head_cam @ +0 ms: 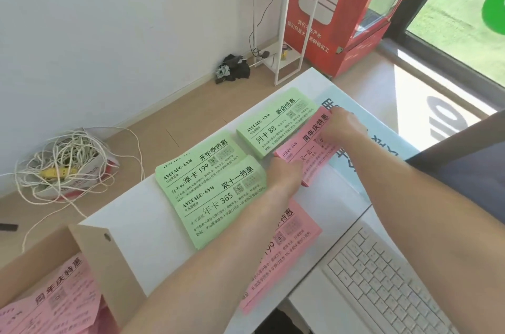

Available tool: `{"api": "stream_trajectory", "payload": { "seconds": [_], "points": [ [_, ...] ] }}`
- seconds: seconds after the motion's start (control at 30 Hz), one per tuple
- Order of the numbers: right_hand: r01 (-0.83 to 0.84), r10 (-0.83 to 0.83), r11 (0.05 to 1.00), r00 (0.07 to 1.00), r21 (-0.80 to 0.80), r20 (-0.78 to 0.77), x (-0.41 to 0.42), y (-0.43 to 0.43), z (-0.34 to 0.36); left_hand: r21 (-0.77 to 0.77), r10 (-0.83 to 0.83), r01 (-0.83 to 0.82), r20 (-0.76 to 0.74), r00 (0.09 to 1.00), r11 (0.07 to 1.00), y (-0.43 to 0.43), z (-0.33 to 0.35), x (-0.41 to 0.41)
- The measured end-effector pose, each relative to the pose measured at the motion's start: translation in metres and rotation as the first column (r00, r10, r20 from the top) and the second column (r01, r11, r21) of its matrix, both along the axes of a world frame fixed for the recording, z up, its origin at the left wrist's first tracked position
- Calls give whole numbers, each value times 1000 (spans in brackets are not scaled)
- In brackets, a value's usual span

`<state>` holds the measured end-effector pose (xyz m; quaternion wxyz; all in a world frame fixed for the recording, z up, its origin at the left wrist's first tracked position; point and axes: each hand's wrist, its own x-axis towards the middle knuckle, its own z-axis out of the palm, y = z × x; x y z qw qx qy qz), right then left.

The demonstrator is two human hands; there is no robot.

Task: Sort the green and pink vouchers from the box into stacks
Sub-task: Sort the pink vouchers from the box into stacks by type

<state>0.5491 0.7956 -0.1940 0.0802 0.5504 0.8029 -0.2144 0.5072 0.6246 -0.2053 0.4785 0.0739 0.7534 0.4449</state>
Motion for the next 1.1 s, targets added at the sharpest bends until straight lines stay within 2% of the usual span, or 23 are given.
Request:
{"api": "stream_trajectory", "payload": {
  "seconds": [0.1,0.3,0.4,0.47,0.53,0.63,0.83,0.97,1.1],
  "points": [
    [-4,4,1000,1000,6,25,-6,0,-2,-26,35,-35,-21,999,999,-1,6,-4],
    [17,-17,1000,999,-12,45,-3,3,-12,-106,-32,25,-66,997,994,-6,7,-2],
    [3,-7,996,999,85,47,0,-1,-15,-97,-89,73,-175,981,993,-13,14,1],
    [17,-19,989,1000,145,16,5,-5,-18,-57,-147,137,-253,956,989,-17,19,4],
    [20,-17,984,1000,178,-16,10,-8,-23,-100,-251,232,-293,922,968,-17,21,7],
    [-21,25,992,999,126,-32,18,-9,-29,-192,-383,340,-271,883,921,-15,18,8],
    [18,-3,996,987,92,-164,23,-15,-32,-235,-441,380,-316,840,894,-18,14,5],
    [153,-124,975,977,164,-172,36,-30,-38,-300,-545,456,-448,709,838,-14,7,3],
    [106,-91,973,992,202,-83,50,-43,-51,-392,-619,513,-670,410,764,-1,-4,-2]
  ]
}}
